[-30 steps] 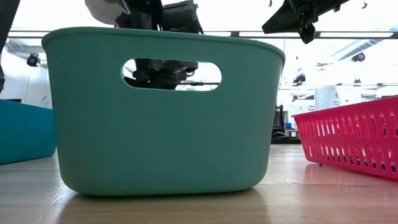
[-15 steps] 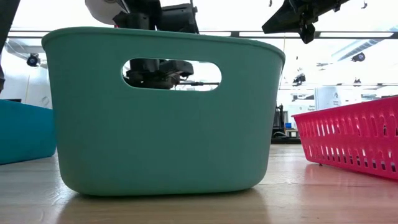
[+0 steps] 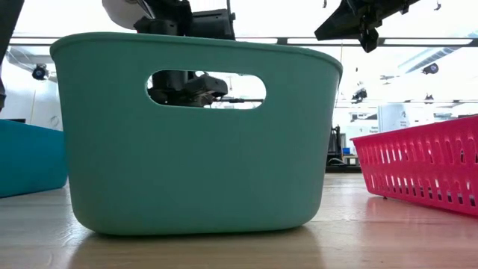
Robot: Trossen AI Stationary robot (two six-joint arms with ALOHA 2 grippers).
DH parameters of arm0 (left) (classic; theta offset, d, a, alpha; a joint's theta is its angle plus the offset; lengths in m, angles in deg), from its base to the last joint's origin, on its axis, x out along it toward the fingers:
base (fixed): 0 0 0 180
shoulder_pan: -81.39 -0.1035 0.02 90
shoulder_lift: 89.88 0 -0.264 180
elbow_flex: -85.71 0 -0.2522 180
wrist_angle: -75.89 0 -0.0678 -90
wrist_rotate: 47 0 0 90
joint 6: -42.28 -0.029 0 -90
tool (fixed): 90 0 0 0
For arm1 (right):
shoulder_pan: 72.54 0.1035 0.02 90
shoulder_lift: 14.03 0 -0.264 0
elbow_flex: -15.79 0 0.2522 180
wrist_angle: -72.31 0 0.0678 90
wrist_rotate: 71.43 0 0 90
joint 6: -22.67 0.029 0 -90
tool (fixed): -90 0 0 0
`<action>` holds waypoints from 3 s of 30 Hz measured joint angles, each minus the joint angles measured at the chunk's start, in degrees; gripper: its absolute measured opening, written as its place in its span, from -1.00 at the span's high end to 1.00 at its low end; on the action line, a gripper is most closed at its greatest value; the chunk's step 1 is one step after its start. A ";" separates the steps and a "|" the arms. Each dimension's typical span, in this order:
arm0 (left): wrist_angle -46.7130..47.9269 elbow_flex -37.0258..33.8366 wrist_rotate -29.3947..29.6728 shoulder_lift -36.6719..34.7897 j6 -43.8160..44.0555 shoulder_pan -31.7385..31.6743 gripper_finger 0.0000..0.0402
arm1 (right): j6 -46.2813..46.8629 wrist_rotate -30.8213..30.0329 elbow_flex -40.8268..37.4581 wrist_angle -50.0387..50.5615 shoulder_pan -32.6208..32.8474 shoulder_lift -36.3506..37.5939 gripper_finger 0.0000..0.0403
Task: Pick & Place School Supplies
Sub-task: Put the purple eraser into the red bin
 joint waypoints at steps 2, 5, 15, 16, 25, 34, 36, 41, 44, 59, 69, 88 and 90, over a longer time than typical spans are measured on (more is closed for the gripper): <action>-0.09 0.00 0.00 0.00 -0.18 0.00 0.69 | -0.03 -0.01 0.00 0.02 0.01 0.00 0.71; -0.51 0.00 0.00 0.00 -0.20 0.00 0.69 | 0.00 -0.01 0.00 0.00 -0.01 0.00 0.71; -3.23 0.00 0.09 0.00 0.00 0.00 0.69 | 0.00 -0.01 0.00 0.00 -0.01 0.00 0.71; -3.64 0.00 0.09 0.00 0.39 0.00 0.68 | 0.00 -0.01 0.00 0.00 0.00 0.00 0.71; -7.18 -1.04 1.11 0.00 4.08 0.00 0.20 | 0.00 -0.01 0.00 0.02 -0.01 0.00 0.71; -14.02 -4.11 3.74 0.00 -2.52 1.82 -0.16 | 0.00 -0.01 0.00 0.01 0.01 0.00 0.71; -15.36 -4.42 4.81 0.00 -2.69 2.45 -0.15 | -0.02 -0.01 0.00 0.00 -0.01 0.00 0.71; -15.29 -4.44 8.11 0.00 -3.49 3.43 -0.14 | -0.02 -0.01 0.00 0.00 0.01 0.00 0.71; -15.30 -4.50 9.70 0.00 -4.61 3.93 -0.14 | 0.00 -0.01 0.00 0.01 0.01 0.00 0.71; -21.86 -10.59 8.86 0.00 -3.15 4.09 -0.14 | -0.01 -0.01 0.00 0.02 0.00 0.00 0.71; -24.51 -13.14 8.20 0.00 -2.98 4.09 -0.14 | 0.00 -0.01 0.00 0.00 0.01 0.00 0.71; -27.84 -16.72 7.82 -0.22 -6.13 4.31 -0.14 | 0.00 -0.01 0.00 0.02 0.00 0.00 0.71; -27.82 -16.74 7.33 -0.18 -7.19 4.28 -0.13 | 0.00 -0.01 0.00 0.02 0.00 0.00 0.71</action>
